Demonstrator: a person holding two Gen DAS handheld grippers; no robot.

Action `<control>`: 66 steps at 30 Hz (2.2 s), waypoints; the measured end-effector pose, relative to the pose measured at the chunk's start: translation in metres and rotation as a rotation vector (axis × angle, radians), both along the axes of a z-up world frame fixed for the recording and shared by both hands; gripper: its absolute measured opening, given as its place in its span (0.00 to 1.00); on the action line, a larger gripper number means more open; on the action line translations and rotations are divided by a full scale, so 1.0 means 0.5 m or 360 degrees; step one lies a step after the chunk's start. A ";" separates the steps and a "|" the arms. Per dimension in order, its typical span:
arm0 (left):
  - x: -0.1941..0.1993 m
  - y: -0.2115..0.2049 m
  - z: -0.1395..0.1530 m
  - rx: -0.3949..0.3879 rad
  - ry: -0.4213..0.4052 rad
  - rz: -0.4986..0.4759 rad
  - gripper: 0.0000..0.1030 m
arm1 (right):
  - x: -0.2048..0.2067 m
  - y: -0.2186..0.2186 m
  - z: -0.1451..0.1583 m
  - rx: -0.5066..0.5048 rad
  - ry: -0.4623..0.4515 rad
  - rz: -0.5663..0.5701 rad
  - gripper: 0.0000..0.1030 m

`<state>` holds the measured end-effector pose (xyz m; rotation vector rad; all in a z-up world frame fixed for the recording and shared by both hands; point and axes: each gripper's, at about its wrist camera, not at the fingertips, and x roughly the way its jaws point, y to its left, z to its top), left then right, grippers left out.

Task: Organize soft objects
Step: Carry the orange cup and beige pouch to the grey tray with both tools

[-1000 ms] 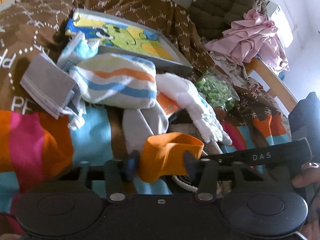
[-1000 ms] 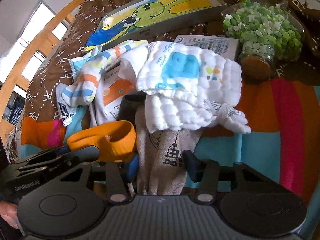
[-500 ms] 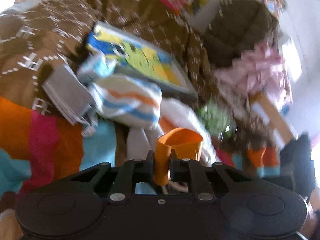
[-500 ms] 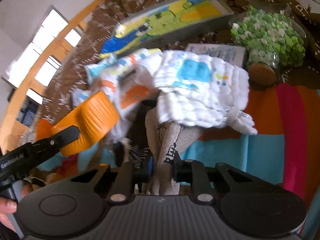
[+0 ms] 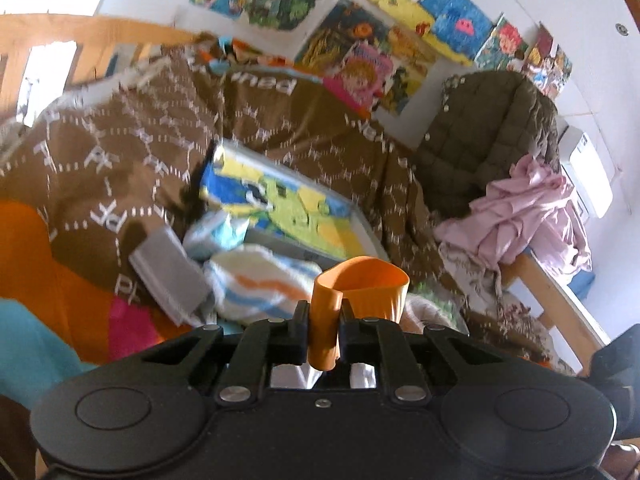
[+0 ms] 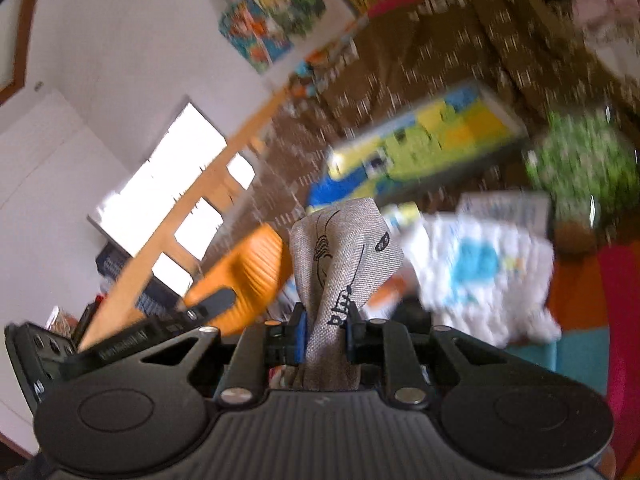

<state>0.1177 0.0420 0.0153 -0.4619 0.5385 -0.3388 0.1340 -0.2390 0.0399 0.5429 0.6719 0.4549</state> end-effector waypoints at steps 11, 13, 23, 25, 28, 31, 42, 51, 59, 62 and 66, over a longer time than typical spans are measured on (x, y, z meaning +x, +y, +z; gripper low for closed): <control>0.045 -0.027 0.090 0.0194 -0.0303 0.0136 0.14 | 0.111 0.058 0.118 -0.0141 -0.0348 -0.0011 0.20; 0.069 -0.028 0.097 0.0224 -0.0329 0.0144 0.14 | 0.147 0.063 0.123 -0.0152 -0.0378 -0.0033 0.20; 0.272 -0.022 0.069 0.0354 -0.0324 0.0138 0.14 | 0.357 0.036 0.073 -0.0139 -0.0510 -0.0209 0.20; 0.327 -0.030 0.055 0.0344 -0.0296 0.0129 0.14 | 0.400 0.025 0.056 -0.0158 -0.0492 -0.0253 0.20; 0.402 -0.040 0.026 0.0293 -0.0238 0.0118 0.14 | 0.455 0.014 0.028 -0.0192 -0.0438 -0.0293 0.20; 0.467 -0.048 -0.008 0.0231 -0.0153 0.0117 0.14 | 0.501 0.013 0.005 -0.0273 -0.0388 -0.0313 0.20; 0.597 -0.074 -0.111 0.0218 0.0101 0.0139 0.14 | 0.589 0.042 -0.047 -0.0517 -0.0331 -0.0323 0.20; 0.609 -0.070 -0.144 0.0290 0.0212 0.0136 0.14 | 0.601 0.068 -0.049 -0.0570 -0.0380 -0.0285 0.20; 0.612 -0.076 -0.156 0.0369 0.0270 0.0130 0.15 | 0.613 0.071 -0.057 -0.0577 -0.0278 -0.0244 0.21; 0.612 -0.079 -0.154 0.0397 0.0276 0.0132 0.17 | 0.620 0.071 -0.067 -0.0584 -0.0215 -0.0231 0.23; 0.610 -0.089 -0.147 0.0478 0.0283 0.0147 0.24 | 0.624 0.063 -0.083 -0.0566 -0.0130 -0.0227 0.27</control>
